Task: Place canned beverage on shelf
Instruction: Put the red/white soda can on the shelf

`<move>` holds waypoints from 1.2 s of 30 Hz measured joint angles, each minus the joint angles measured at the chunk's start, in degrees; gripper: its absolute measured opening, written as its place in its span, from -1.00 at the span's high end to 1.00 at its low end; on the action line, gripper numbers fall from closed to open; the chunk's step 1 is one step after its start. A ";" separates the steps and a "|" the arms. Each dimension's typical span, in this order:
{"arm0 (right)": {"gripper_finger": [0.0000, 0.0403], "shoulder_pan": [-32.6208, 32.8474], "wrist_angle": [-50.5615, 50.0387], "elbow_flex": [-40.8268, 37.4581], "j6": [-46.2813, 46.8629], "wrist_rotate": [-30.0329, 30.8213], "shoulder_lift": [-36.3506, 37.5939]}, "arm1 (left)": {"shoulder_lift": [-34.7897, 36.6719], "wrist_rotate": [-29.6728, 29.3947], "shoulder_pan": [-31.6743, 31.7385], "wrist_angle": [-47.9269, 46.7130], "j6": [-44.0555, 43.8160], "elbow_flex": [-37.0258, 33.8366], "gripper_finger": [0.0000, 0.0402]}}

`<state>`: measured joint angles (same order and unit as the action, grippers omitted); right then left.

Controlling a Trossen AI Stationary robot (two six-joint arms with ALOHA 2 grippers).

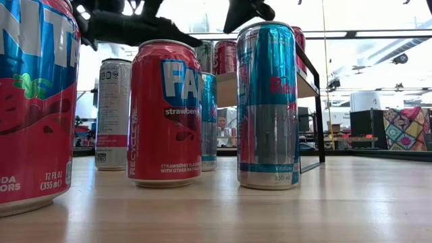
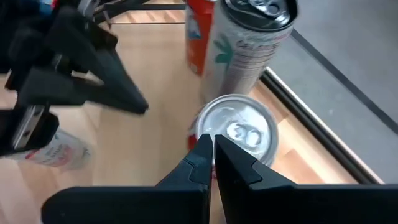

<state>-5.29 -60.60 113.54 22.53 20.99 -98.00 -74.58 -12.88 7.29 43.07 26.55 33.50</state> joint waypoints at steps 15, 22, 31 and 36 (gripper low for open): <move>0.95 0.67 -0.04 -0.24 1.92 0.23 -0.57 | 4.25 2.04 -0.01 0.51 1.01 -3.02 1.00; 0.95 0.36 -0.48 -0.26 1.44 3.08 -0.57 | 1.21 4.92 0.00 2.92 1.03 -2.16 1.00; 0.95 -0.99 -0.59 -0.28 0.29 3.89 -0.57 | -7.03 5.25 -0.02 5.63 0.71 1.40 1.00; 0.95 -1.59 -1.25 -0.31 -0.02 4.90 -0.57 | -11.28 4.96 -0.02 5.75 0.61 4.10 1.00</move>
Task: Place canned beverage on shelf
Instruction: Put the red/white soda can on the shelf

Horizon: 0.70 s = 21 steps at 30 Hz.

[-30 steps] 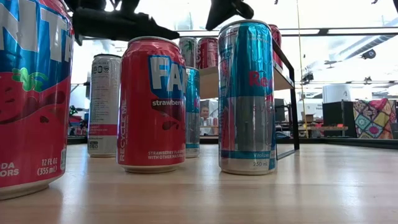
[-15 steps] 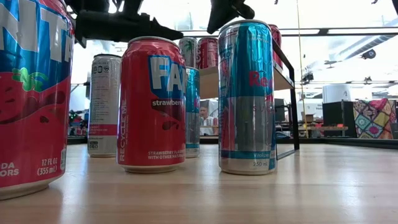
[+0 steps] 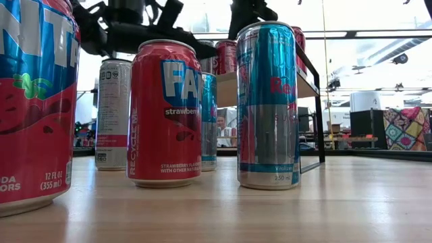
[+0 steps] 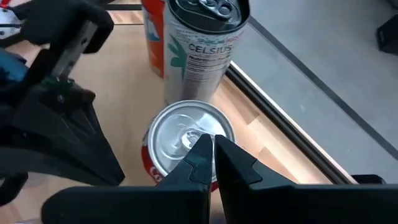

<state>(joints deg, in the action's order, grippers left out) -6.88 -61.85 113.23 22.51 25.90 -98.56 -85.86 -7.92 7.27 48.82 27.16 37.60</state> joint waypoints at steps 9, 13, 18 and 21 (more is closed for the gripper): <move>0.95 -0.68 -1.01 -0.13 -0.60 0.33 0.00 | -2.24 -0.63 0.02 -0.13 0.00 1.25 1.00; 0.95 -0.68 -0.87 -0.13 -0.70 1.23 0.00 | -2.19 -0.63 0.07 0.01 0.00 1.26 1.00; 0.95 -0.68 -0.47 -0.55 -0.68 1.33 0.00 | -2.19 -0.68 0.07 -0.11 0.28 1.27 1.00; 0.95 -0.68 -0.33 -1.06 -0.60 1.31 0.00 | -2.19 -0.68 0.07 -0.20 0.31 1.27 1.00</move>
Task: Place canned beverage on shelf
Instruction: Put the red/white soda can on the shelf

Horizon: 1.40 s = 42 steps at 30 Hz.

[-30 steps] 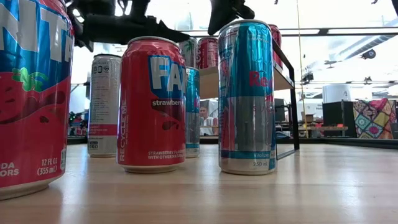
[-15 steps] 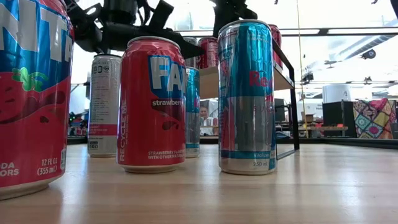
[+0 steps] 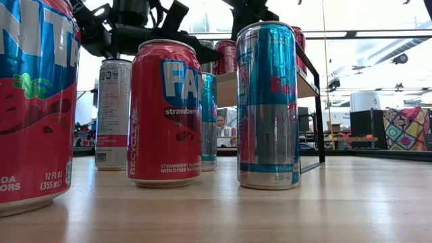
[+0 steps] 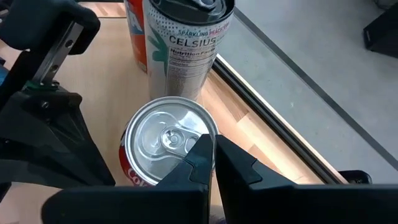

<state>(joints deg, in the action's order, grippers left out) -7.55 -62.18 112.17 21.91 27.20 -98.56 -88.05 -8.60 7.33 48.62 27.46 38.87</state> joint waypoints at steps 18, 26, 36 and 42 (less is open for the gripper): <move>0.96 -0.11 2.81 -2.17 -2.40 -0.08 0.04 | 0.04 -0.02 0.00 -0.22 0.39 0.00 1.00; 0.96 -0.37 2.85 -1.86 -5.07 0.32 0.02 | 0.07 -0.04 0.00 -0.38 0.55 0.00 1.00; 0.96 1.54 2.67 0.49 -6.48 1.29 0.72 | 1.49 -0.04 0.00 -1.25 0.59 -0.35 1.00; 0.96 3.39 2.39 0.49 -5.24 0.07 0.74 | 3.27 -0.04 0.01 -2.17 0.71 -1.47 1.00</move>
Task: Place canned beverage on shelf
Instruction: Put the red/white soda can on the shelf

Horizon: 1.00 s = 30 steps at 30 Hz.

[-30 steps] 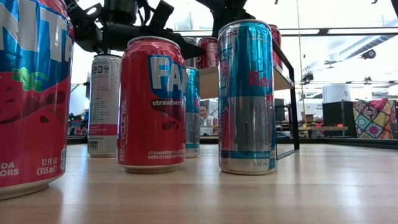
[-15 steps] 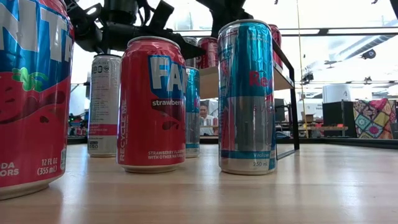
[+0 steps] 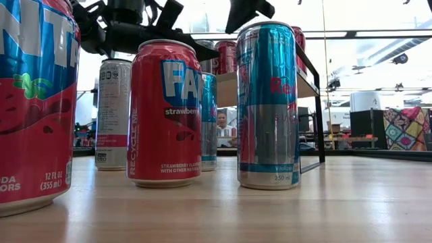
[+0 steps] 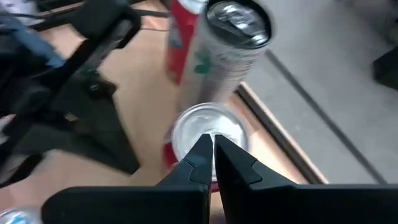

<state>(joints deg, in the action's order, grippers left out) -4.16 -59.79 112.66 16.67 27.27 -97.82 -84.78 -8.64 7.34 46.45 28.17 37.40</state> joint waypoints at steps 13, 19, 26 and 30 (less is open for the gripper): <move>0.95 2.95 2.35 -0.13 2.29 -5.03 -0.20 | 10.42 0.09 0.06 -1.29 1.39 -5.93 1.00; 0.95 3.43 5.46 -1.59 2.25 -5.30 -0.20 | 16.08 0.16 0.06 -0.97 1.39 -8.71 1.00; 0.95 3.39 6.97 -3.98 2.32 -4.14 -0.54 | 22.80 0.18 0.06 -0.96 1.37 -12.32 1.00; 0.96 3.39 6.94 -4.20 1.79 -1.74 -0.78 | 26.56 0.17 0.06 -1.09 1.37 -14.47 1.00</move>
<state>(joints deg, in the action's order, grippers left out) -0.78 -52.85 108.47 18.46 25.52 -98.60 -58.22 -8.47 7.40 45.37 29.54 22.93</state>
